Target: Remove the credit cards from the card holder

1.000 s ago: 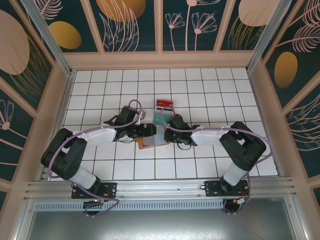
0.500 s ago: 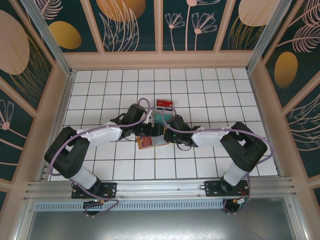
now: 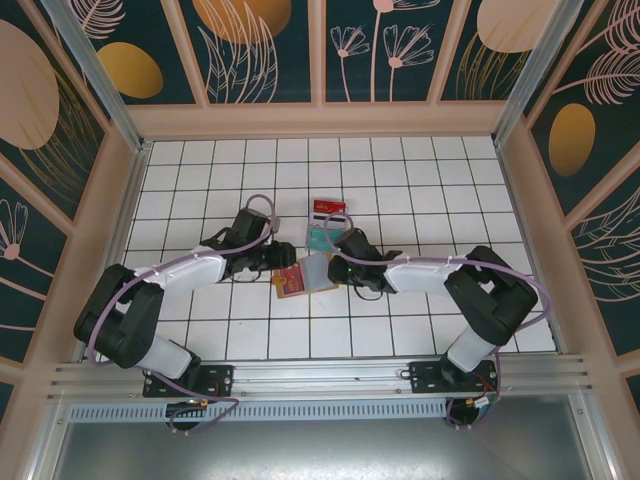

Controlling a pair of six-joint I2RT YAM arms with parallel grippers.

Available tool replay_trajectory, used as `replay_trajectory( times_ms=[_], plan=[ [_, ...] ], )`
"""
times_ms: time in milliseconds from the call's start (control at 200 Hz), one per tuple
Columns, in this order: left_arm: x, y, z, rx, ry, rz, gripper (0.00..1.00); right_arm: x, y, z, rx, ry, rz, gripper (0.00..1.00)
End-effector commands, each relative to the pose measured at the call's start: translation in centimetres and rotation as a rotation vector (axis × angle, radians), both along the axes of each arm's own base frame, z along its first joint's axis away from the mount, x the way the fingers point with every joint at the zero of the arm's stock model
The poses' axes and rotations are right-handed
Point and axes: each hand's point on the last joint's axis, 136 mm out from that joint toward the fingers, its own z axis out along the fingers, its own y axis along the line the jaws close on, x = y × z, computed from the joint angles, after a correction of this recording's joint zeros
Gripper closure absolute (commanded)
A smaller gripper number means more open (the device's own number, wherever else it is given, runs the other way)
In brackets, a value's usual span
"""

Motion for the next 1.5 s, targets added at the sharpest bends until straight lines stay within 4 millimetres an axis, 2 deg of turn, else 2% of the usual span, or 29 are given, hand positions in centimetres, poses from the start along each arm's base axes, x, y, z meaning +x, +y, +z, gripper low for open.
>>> replay_trajectory(
  times_ms=[0, 125, 190, 265, 526, 721, 1051, 1496],
  plan=[
    [-1.0, 1.5, -1.6, 0.073, 0.038, 0.018, 0.62, 1.8, 0.1, 3.5, 0.034, -0.080, -0.051, 0.77],
    [-1.2, 1.7, -2.6, 0.086, 0.057, 0.022, 0.67, 2.2, 1.5, 4.9, 0.068, -0.093, -0.010, 0.77],
    [-1.1, 1.8, -2.9, 0.099, 0.062, 0.028, 0.69, 2.2, 2.2, 4.9, 0.076, -0.088, 0.015, 0.78],
    [-1.2, 2.0, -3.3, 0.113, 0.070, 0.028, 0.70, 1.8, 3.8, 5.0, 0.125, -0.065, 0.069, 0.84],
    [-1.5, 2.2, -4.3, 0.120, 0.096, 0.030, 0.72, 0.8, 7.3, 4.8, 0.212, -0.024, 0.177, 0.87],
    [-1.7, 1.7, -4.9, 0.104, 0.116, 0.022, 0.72, 0.4, 7.9, 2.9, 0.211, 0.039, 0.189, 0.83],
    [-2.1, 1.2, -5.4, 0.075, 0.142, 0.012, 0.73, 0.0, 9.1, 1.5, 0.244, 0.109, 0.209, 0.83],
    [-2.2, 1.1, -5.2, 0.060, 0.142, 0.015, 0.73, -0.6, 8.7, -0.6, 0.234, 0.182, 0.192, 0.84]
  ],
)
